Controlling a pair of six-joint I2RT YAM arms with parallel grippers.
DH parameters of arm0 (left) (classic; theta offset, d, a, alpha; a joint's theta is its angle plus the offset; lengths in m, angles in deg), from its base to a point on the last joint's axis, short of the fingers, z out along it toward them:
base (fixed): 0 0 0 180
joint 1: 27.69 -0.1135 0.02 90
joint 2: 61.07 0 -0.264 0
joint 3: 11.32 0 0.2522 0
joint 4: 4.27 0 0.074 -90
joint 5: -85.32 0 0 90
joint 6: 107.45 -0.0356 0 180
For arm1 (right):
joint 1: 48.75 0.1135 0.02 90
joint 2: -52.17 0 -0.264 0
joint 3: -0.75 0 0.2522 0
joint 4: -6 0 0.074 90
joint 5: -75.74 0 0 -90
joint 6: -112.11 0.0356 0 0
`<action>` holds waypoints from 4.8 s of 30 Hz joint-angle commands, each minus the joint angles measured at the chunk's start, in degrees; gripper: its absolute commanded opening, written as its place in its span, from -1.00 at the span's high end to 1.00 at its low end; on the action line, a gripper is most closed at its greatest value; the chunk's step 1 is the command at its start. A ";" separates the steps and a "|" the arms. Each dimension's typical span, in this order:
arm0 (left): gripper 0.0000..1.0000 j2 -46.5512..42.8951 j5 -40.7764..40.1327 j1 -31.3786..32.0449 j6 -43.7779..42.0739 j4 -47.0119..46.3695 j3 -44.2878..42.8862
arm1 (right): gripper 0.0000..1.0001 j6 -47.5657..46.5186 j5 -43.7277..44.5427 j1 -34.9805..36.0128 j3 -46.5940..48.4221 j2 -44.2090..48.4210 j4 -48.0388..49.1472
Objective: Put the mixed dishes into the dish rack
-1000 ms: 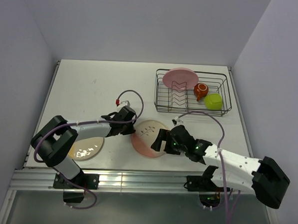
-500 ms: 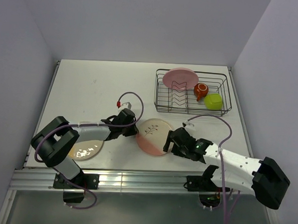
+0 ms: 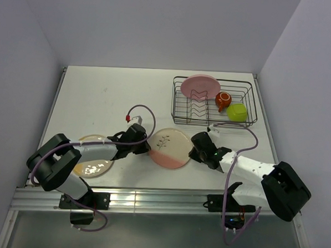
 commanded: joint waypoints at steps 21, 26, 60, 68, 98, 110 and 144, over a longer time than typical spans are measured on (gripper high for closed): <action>-0.06 -8.33 1.48 3.24 -1.44 18.83 3.12 | 1.00 -2.99 -10.07 2.09 4.54 8.71 -7.42; -0.06 -8.87 0.94 3.24 -1.62 19.81 3.47 | 1.00 -2.90 -10.24 2.00 4.80 9.33 -7.51; 1.00 -1.74 1.91 3.32 -2.23 14.71 2.94 | 0.44 -5.18 -7.61 0.07 1.90 5.55 -2.85; 1.00 -10.00 -0.55 3.41 -2.14 21.73 1.37 | -0.45 -5.89 -3.39 0.07 4.98 10.81 -11.28; 1.00 -16.43 -3.45 3.94 -2.41 32.02 -8.57 | -0.81 8.00 -21.75 2.96 -8.03 31.31 -4.52; 1.00 -16.51 -3.63 3.94 -2.93 33.60 -10.50 | -0.81 15.29 -22.55 11.14 -13.39 30.78 3.21; 1.00 -20.56 -3.63 9.21 2.25 34.40 -5.23 | -0.82 28.48 -9.11 22.22 -20.69 17.23 30.82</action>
